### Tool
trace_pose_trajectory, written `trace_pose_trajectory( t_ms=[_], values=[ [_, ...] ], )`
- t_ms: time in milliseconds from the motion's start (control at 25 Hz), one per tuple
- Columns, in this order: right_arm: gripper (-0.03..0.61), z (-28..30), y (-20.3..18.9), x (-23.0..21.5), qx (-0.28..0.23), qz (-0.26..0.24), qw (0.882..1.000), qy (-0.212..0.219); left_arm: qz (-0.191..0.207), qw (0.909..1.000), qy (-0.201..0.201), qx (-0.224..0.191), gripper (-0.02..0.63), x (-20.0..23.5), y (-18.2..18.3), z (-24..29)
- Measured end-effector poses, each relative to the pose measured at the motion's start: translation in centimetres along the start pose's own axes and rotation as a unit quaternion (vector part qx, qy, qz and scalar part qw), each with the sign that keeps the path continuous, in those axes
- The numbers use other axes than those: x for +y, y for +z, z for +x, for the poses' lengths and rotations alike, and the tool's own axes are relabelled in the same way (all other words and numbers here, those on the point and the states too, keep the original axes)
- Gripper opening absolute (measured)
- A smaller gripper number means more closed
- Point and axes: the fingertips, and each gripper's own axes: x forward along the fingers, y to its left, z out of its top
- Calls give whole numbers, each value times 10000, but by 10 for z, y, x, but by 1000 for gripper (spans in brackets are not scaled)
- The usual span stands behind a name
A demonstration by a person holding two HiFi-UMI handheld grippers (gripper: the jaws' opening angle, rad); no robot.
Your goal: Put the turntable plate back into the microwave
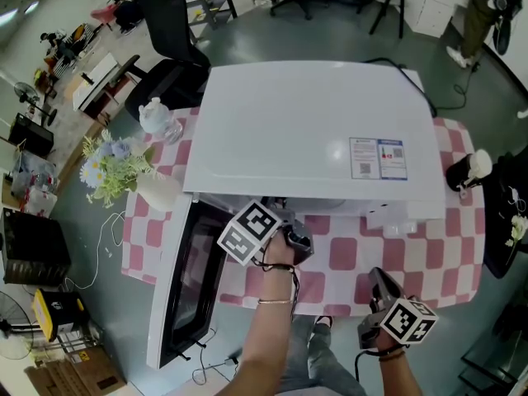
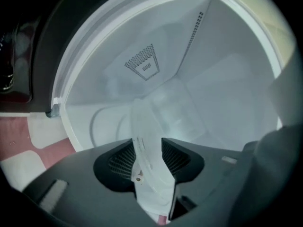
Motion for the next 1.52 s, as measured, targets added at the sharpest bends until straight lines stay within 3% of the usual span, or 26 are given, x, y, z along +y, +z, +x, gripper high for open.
trace_pose_trajectory(
  t_ms=[280, 680, 1040, 1520],
  values=[
    [9, -2, -2, -3, 20, 14, 10000, -12, 774, 9964, 146, 329, 189, 0, -7, 0],
    [9, -2, -4, -1, 64, -18, 10000, 23, 1795, 9796, 263, 870, 196, 2, -22, 1],
    [9, -6, -10, -1, 128, -40, 9999, 29, 2321, 9669, 502, 937, 252, 6, -23, 2],
    [11, -15, -15, -1, 142, -94, 9998, 36, 2524, 9616, 649, 866, 267, 7, -25, 0]
  ],
)
